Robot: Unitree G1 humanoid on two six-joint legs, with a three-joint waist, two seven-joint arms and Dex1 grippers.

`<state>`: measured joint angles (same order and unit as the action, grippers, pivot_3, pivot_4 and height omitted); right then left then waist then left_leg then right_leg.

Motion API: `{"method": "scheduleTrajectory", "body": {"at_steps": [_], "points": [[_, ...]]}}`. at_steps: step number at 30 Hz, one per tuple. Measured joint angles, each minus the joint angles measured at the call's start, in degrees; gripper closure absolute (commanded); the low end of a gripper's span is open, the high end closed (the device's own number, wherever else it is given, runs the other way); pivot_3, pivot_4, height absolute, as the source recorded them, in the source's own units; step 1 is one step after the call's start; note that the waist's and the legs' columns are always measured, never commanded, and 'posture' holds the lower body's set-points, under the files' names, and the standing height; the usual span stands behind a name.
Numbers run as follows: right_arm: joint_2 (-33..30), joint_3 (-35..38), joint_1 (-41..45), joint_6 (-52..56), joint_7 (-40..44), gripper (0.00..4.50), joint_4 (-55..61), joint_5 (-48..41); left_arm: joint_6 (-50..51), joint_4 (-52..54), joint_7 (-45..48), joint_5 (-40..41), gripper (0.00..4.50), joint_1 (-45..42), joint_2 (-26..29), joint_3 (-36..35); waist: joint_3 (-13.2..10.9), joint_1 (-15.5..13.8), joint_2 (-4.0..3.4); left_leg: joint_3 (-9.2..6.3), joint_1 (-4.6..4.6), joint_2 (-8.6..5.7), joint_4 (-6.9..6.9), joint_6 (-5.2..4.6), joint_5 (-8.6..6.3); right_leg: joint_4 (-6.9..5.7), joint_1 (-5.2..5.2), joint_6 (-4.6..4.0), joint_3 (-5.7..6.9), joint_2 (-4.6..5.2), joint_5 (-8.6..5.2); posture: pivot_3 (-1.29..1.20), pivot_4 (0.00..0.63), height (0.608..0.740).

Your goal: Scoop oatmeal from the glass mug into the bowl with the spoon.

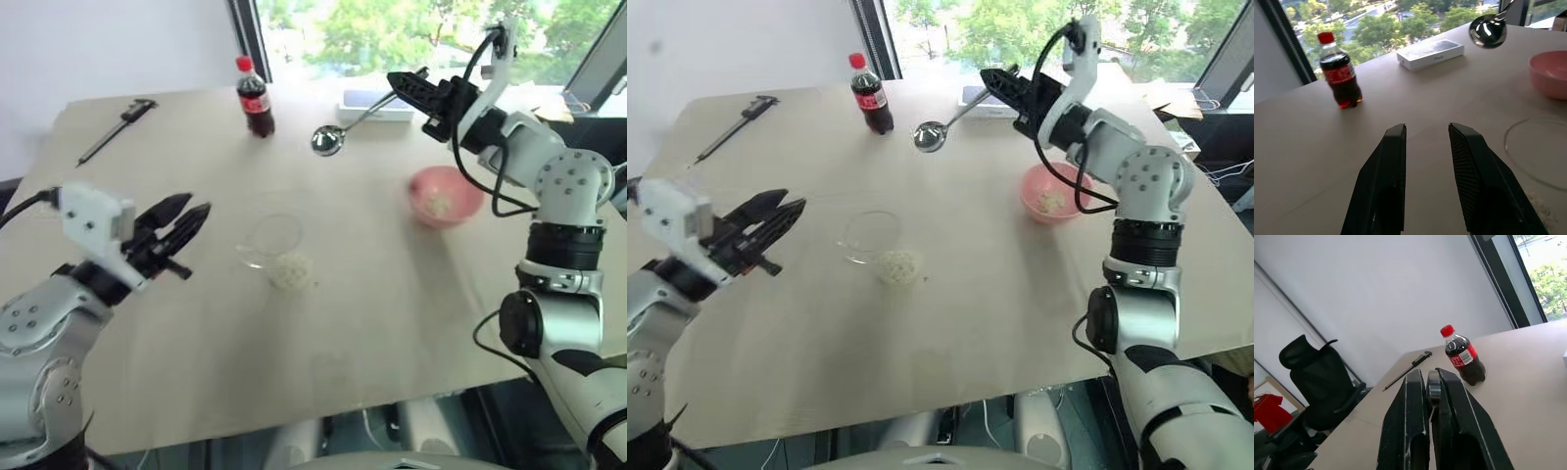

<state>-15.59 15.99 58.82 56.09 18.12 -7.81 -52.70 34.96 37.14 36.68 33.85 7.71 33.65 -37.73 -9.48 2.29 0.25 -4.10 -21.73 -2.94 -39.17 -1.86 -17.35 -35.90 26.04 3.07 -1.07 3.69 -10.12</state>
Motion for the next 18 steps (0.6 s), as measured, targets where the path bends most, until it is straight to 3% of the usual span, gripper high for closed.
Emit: {"method": "scheduleTrajectory", "body": {"at_steps": [5, 10, 18], "points": [[-0.24, 0.7, -0.14, -0.03, -0.63, 4.5, -0.75, 0.55, -7.81, -6.25, 5.76, -1.54, 3.11, 6.02, -3.76, 5.07, 0.0, -0.68, 0.01, -0.1, -0.03, 0.0, -0.02, -0.01, 0.0, 0.01, -0.05, -0.03, 0.13, 0.01, 0.02, 0.0, 0.15, 0.74], [-0.01, 0.7, -0.13, -0.06, -0.83, 4.5, -1.0, 0.73, -18.31, -16.56, 9.35, -6.98, 3.11, 1.83, -3.28, 12.34, 0.01, -0.79, 0.0, -0.09, -0.01, 0.01, -0.02, -0.01, 0.0, 0.0, -0.05, -0.08, 0.13, -0.01, 0.05, 0.0, 0.15, 0.74], [-0.09, 0.73, -0.14, -0.06, -1.33, 4.5, -0.93, 0.72, -24.49, -24.64, 12.4, -10.23, 3.11, -3.65, -1.63, 18.66, 0.0, -0.26, -0.01, -0.08, -0.04, 0.03, -0.01, -0.01, 0.0, 0.03, -0.01, -0.07, 0.1, 0.01, 0.05, 0.0, 0.15, 0.74]]}}
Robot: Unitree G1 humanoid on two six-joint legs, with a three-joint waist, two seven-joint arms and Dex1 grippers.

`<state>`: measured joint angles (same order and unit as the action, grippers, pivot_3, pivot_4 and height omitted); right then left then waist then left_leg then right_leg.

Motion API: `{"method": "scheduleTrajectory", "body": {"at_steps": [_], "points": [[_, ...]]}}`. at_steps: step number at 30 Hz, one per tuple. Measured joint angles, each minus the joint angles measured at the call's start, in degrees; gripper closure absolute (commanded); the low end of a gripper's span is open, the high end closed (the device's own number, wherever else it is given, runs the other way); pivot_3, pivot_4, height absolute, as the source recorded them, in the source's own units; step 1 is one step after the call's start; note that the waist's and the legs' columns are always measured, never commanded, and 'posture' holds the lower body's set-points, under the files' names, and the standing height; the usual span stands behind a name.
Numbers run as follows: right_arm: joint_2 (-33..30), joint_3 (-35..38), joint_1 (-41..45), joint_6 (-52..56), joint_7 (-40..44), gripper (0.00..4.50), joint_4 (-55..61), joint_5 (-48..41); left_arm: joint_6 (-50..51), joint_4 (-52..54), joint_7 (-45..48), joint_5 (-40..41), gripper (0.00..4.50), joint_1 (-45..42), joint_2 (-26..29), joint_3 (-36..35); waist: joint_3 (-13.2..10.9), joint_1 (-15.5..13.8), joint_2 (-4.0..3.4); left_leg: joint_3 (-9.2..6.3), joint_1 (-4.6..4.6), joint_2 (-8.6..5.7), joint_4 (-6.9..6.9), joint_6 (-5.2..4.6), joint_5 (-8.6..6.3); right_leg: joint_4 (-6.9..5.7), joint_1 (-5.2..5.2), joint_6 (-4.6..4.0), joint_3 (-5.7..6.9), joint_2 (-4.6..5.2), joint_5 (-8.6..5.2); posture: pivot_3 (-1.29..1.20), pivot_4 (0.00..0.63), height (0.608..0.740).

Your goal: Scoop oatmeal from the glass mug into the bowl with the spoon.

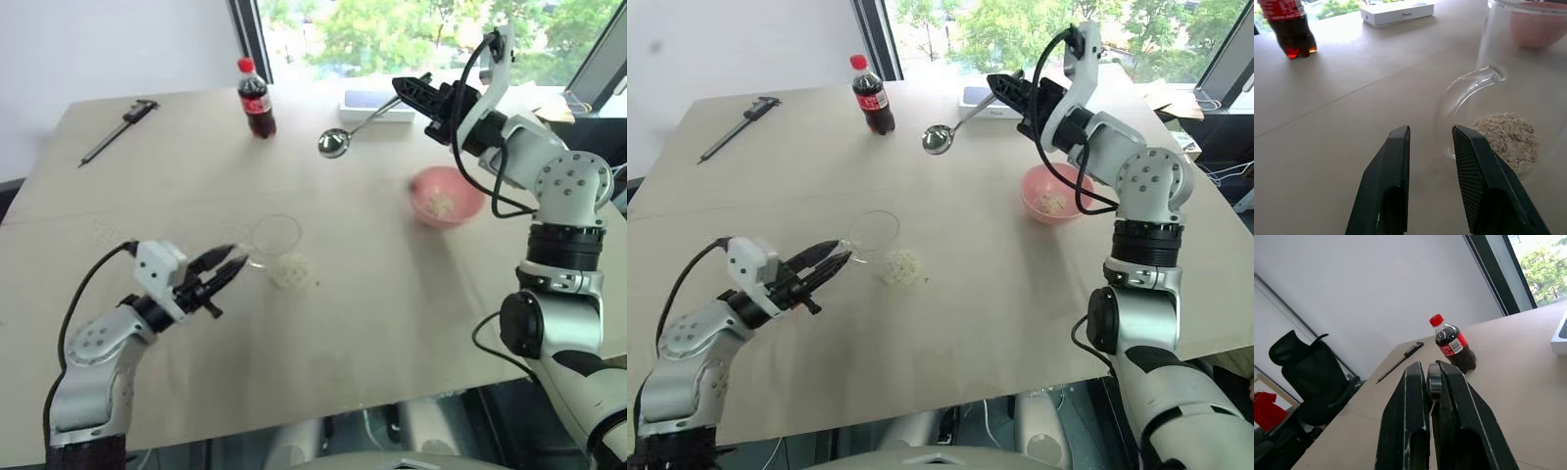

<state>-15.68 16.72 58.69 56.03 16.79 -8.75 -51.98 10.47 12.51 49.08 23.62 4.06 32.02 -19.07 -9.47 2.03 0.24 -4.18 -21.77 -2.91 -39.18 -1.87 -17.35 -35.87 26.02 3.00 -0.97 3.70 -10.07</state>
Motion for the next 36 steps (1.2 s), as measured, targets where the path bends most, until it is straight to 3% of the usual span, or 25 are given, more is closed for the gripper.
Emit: {"method": "scheduleTrajectory", "body": {"at_steps": [19, 21, 23, 36], "points": [[0.13, 0.28, -0.03, 0.02, -2.15, 4.5, 1.53, -0.22, -1.86, -6.92, -0.35, -0.96, 3.11, -6.04, 0.65, 3.64, 0.0, 0.21, 0.0, -0.01, -0.02, 0.0, 0.01, 0.0, 0.0, -0.02, 0.05, 0.01, -0.01, 0.02, 0.0, 0.0, 0.15, 0.74], [0.42, 0.23, -0.03, 0.0, -2.15, 4.5, 1.53, -0.22, -1.97, -6.94, -0.44, -0.96, 4.01, -6.3, 0.48, 3.92, 0.0, 0.21, 0.0, -0.01, -0.03, 0.0, 0.01, 0.0, 0.0, -0.02, 0.05, 0.01, -0.01, 0.02, 0.0, 0.0, 0.15, 0.74], [0.45, 0.26, -0.08, -0.01, -2.16, 4.5, 1.54, -0.21, -2.27, -6.93, -0.63, 0.06, 4.45, -7.29, -0.25, 3.97, 0.0, 0.19, 0.0, -0.02, -0.03, 0.0, 0.01, 0.0, 0.0, -0.02, 0.05, 0.01, -0.01, 0.02, 0.0, 0.0, 0.15, 0.74], [1.25, -0.02, -0.13, 1.41, -2.2, 4.5, 3.43, -0.83, -0.82, -8.25, -3.4, -0.34, 4.45, -11.17, -0.72, 6.41, 0.0, -0.05, -0.02, -0.02, -0.02, -0.02, 0.0, 0.0, 0.0, -0.05, 0.04, 0.01, 0.01, 0.03, 0.01, 0.0, 0.15, 0.74]]}}
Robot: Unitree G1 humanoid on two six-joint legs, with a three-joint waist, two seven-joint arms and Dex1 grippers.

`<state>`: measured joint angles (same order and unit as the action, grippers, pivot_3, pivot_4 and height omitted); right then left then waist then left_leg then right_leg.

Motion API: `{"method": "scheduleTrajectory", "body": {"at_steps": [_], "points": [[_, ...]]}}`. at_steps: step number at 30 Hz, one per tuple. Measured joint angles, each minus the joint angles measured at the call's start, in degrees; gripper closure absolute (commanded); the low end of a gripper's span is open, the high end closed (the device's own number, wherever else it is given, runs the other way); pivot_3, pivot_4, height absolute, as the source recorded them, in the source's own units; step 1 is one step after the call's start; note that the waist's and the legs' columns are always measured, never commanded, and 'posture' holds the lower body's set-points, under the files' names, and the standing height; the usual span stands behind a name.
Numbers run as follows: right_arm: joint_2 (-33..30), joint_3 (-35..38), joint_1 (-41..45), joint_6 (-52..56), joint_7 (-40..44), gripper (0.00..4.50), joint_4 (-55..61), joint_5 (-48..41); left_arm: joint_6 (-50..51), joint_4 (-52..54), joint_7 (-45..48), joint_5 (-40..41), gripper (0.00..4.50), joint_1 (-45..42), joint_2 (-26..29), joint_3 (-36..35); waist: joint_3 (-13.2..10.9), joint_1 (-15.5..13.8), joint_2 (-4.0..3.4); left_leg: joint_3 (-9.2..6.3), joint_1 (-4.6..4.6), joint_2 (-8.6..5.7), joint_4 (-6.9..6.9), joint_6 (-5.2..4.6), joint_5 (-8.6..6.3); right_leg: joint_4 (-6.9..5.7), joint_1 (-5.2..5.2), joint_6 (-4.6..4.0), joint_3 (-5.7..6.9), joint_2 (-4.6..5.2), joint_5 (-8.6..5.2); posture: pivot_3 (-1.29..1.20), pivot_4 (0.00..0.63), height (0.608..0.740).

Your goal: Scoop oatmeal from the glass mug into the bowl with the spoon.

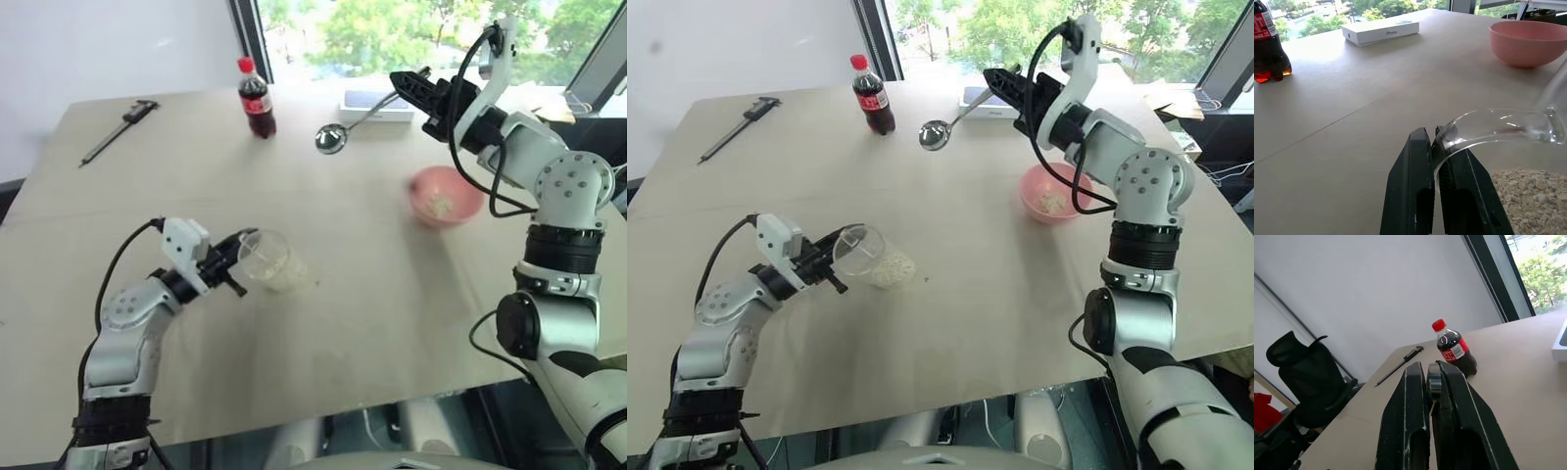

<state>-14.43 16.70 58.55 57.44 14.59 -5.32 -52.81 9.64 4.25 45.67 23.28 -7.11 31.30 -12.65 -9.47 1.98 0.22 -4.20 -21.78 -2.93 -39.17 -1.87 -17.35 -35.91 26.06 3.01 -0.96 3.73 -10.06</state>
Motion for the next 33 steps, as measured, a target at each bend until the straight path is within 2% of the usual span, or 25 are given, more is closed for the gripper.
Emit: {"method": "scheduleTrajectory", "body": {"at_steps": [8, 14, 25, 33], "points": [[-0.51, -1.59, 0.56, 3.69, 4.8, 4.5, 5.57, -5.18, 1.79, -5.6, -6.27, -5.21, 4.45, -9.93, -0.7, 2.58, 0.0, 0.19, 0.0, -0.04, -0.03, -0.01, -0.02, 0.0, 0.0, -0.01, 0.01, 0.01, 0.02, -0.03, 0.0, 0.0, 0.15, 0.74], [-2.49, -7.53, 0.7, 3.47, 10.74, 4.5, 9.87, -4.61, 1.71, -12.28, -8.52, -8.78, 4.45, -18.58, -0.66, 4.49, 0.0, 0.34, 0.01, -0.04, -0.07, -0.02, -0.02, 0.0, 0.0, 0.02, 0.04, 0.01, 0.03, -0.04, 0.01, 0.0, 0.15, 0.74], [-4.95, -21.96, -1.53, -8.73, 17.33, 4.5, 8.62, 13.97, 0.12, -16.68, -7.97, -12.73, 4.45, -23.89, -0.89, 8.68, 0.0, 0.31, 0.01, -0.05, -0.14, -0.04, -0.03, 0.02, 0.01, 0.02, 0.12, 0.01, 0.04, -0.02, 0.0, 0.0, 0.15, 0.74], [-3.91, -29.75, -5.27, -12.62, 20.64, 4.5, 9.0, 22.34, -0.03, -17.41, -7.92, -13.85, 4.45, -25.4, -1.3, 9.94, 0.0, 0.29, 0.02, -0.07, -0.14, -0.04, -0.06, 0.03, 0.02, -0.01, 0.13, 0.01, 0.04, -0.02, 0.01, 0.0, 0.15, 0.74]]}}
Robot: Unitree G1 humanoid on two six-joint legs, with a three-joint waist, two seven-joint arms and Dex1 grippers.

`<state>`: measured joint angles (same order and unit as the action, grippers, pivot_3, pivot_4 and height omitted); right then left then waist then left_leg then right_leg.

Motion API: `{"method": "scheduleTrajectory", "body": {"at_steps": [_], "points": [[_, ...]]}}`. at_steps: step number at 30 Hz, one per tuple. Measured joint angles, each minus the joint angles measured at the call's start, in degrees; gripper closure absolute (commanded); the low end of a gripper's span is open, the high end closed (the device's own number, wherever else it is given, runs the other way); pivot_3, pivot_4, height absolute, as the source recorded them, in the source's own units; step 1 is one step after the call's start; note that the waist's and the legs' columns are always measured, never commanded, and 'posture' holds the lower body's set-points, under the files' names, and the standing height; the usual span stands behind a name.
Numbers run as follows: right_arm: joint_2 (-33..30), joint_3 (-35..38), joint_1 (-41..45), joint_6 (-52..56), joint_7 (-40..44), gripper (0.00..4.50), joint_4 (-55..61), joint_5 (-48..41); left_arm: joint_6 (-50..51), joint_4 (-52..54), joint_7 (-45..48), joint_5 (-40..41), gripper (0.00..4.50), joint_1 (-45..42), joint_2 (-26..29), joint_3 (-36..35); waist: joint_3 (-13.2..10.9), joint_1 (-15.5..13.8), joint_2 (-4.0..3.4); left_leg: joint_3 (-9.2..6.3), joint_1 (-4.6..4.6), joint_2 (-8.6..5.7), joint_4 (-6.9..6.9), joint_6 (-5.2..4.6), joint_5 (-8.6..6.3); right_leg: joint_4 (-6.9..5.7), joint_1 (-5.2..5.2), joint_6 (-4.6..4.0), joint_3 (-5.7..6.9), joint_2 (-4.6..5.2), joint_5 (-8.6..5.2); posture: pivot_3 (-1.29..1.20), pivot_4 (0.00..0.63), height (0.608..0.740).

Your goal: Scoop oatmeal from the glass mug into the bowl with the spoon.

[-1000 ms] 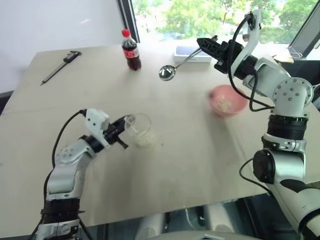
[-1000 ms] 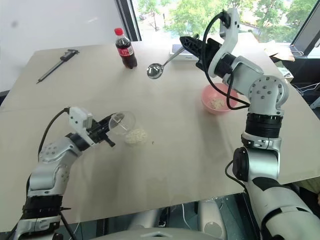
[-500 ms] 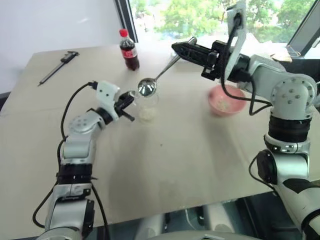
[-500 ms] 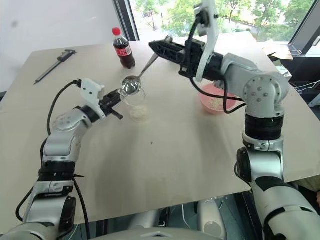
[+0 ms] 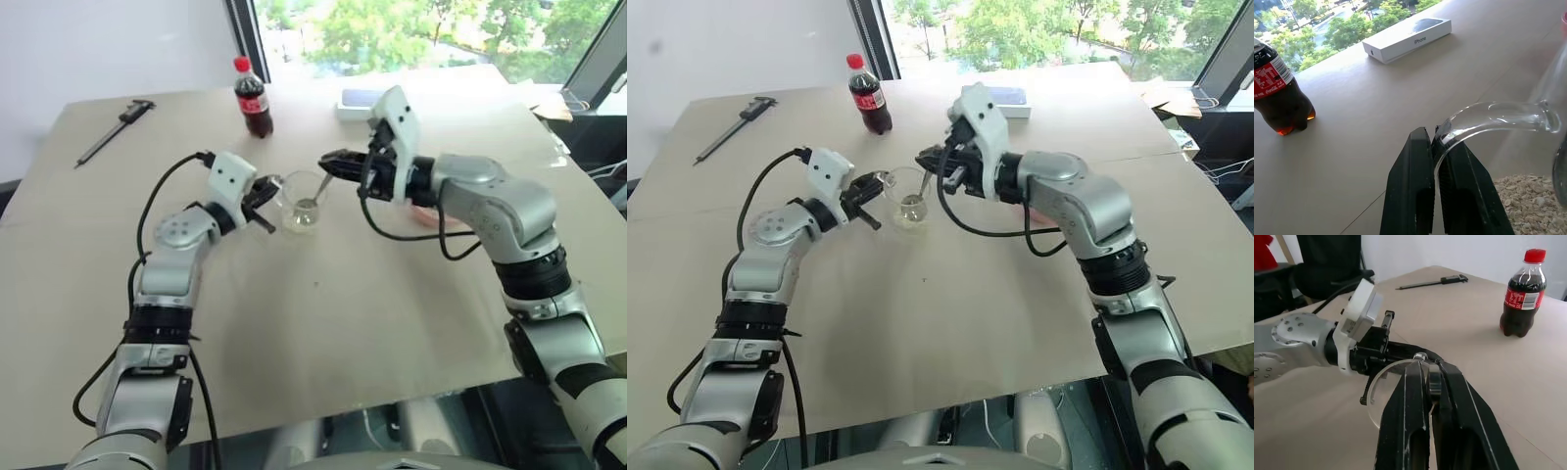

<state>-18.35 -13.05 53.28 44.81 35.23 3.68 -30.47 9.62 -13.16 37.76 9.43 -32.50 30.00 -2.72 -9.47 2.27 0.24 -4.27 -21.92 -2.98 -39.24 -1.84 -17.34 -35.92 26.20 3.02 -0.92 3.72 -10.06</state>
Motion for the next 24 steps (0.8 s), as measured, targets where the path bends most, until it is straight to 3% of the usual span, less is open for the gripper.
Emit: {"method": "scheduleTrajectory", "body": {"at_steps": [8, 11, 24], "points": [[1.64, -1.83, -2.44, -2.12, 0.67, 4.5, -0.03, 3.96, 0.0, -0.08, -0.02, -0.34, 4.45, -0.49, -0.34, 0.66, 0.0, -0.01, 0.0, 0.0, 0.0, -0.01, -0.01, 0.0, 0.0, 0.01, 0.0, 0.0, 0.0, 0.0, 0.0, 0.0, 0.15, 0.74], [4.5, 0.99, -3.28, 2.28, -1.18, 4.5, -0.02, 2.35, -0.01, -0.09, 0.02, -0.31, 4.45, -0.53, -0.49, 0.83, 0.0, -0.01, 0.0, -0.02, 0.0, -0.01, -0.01, 0.01, 0.0, -0.01, 0.0, 0.0, 0.0, 0.01, 0.0, 0.0, 0.15, 0.74], [13.38, 27.56, 4.15, 29.99, -18.4, 4.5, -5.61, -10.4, -1.96, -1.81, -1.02, -0.44, 4.45, -0.92, -2.39, 0.84, 0.01, -0.03, -0.01, -0.02, 0.01, -0.04, -0.02, 0.01, 0.0, -0.04, -0.01, 0.0, -0.01, 0.04, 0.0, 0.0, 0.15, 0.74]]}}
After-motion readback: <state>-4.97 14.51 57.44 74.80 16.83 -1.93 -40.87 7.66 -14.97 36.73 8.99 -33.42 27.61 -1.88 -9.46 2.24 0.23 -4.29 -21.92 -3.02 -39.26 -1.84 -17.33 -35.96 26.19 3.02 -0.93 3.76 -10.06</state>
